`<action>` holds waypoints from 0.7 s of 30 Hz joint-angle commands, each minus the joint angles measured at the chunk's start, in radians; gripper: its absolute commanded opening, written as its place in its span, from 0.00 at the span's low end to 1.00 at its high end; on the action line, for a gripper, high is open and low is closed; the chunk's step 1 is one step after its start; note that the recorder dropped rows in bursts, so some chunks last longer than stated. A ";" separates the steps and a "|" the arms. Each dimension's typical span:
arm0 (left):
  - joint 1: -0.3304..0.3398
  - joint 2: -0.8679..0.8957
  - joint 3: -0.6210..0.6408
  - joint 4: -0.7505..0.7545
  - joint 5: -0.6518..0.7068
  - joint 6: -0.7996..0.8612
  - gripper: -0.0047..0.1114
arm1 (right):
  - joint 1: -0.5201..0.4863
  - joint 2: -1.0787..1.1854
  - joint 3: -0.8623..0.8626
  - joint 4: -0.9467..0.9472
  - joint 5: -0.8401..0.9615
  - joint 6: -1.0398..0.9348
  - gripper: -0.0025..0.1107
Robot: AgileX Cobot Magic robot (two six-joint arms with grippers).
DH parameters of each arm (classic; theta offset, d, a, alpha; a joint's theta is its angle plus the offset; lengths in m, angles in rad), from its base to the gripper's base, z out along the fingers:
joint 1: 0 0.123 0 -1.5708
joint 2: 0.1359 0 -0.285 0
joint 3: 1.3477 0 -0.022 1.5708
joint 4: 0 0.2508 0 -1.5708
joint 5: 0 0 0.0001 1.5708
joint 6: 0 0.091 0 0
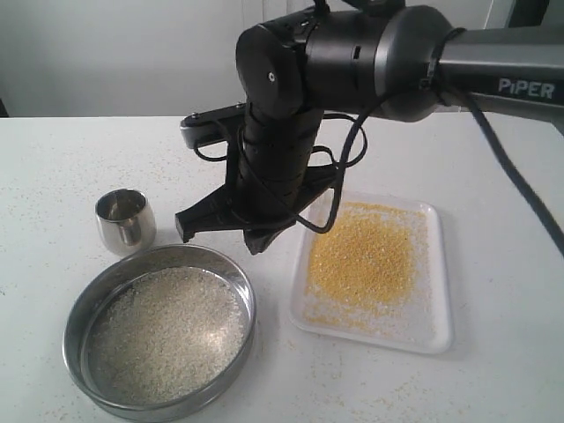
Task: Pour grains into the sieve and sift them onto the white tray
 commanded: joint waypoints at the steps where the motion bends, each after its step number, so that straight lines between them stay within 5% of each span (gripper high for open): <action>1: 0.002 -0.006 0.005 -0.008 0.011 -0.005 0.04 | -0.043 -0.055 0.043 -0.003 0.011 0.008 0.02; 21: 0.002 -0.006 0.005 -0.008 0.011 -0.005 0.04 | -0.298 -0.293 0.289 0.022 -0.047 -0.014 0.02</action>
